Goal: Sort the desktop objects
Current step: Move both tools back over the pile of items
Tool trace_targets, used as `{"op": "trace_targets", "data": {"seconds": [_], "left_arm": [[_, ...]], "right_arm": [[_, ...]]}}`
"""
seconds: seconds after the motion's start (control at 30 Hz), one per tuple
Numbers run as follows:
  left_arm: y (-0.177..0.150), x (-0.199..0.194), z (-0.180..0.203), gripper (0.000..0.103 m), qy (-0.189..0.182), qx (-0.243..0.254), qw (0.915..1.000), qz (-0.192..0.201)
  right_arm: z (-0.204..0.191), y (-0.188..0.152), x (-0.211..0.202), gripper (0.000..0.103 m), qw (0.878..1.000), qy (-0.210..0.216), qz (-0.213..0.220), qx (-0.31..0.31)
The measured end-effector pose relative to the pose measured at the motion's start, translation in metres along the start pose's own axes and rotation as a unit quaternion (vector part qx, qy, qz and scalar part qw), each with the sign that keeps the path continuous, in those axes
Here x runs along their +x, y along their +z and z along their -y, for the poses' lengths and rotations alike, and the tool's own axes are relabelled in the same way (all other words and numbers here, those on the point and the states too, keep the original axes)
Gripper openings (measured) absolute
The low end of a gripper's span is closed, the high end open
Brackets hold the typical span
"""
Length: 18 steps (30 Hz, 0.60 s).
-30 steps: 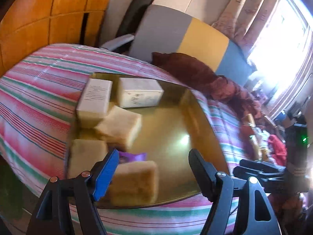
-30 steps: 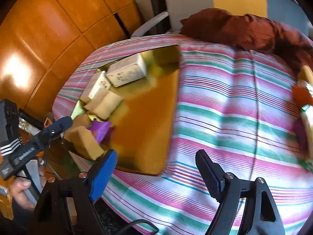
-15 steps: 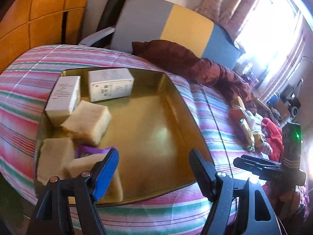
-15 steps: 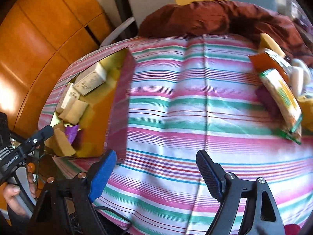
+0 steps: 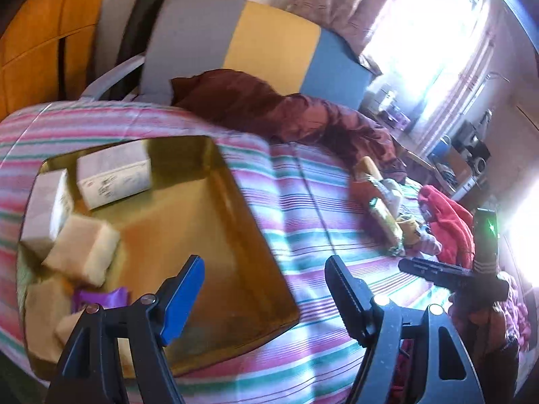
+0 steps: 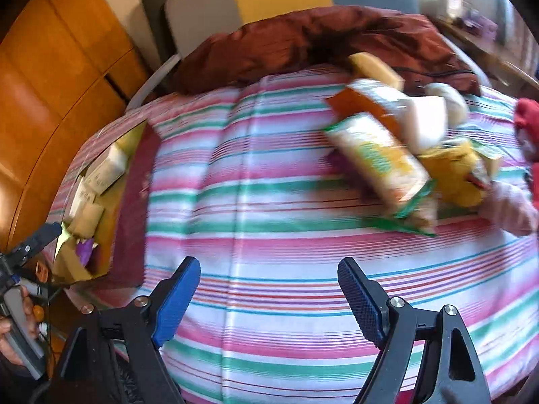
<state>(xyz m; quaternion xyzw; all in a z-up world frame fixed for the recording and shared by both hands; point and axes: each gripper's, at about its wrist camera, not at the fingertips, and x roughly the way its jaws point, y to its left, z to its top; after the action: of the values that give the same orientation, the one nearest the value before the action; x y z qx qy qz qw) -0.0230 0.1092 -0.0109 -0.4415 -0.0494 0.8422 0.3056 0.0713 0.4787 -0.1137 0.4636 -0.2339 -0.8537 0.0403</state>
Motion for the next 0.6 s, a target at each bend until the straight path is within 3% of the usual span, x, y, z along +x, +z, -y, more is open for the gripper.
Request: {"op": "trace_targets", "data": {"seconds": [0.2,0.4,0.6], "left_arm": [[0.013,0.023,0.031,0.074,-0.032,0.021,0.9990,-0.022],[0.015,0.050,0.063,0.074,-0.058,0.042,0.9956,-0.061],[0.008,0.070,0.090,0.074,-0.069,0.062,0.9917,-0.089]], "right_arm": [[0.048,0.011,-0.017,0.082,0.998,-0.050,0.024,0.012],[0.092,0.027,-0.017,0.066,0.994,-0.095,0.045,0.014],[0.130,0.041,-0.007,0.066,0.993,-0.099,0.059,0.033]]}}
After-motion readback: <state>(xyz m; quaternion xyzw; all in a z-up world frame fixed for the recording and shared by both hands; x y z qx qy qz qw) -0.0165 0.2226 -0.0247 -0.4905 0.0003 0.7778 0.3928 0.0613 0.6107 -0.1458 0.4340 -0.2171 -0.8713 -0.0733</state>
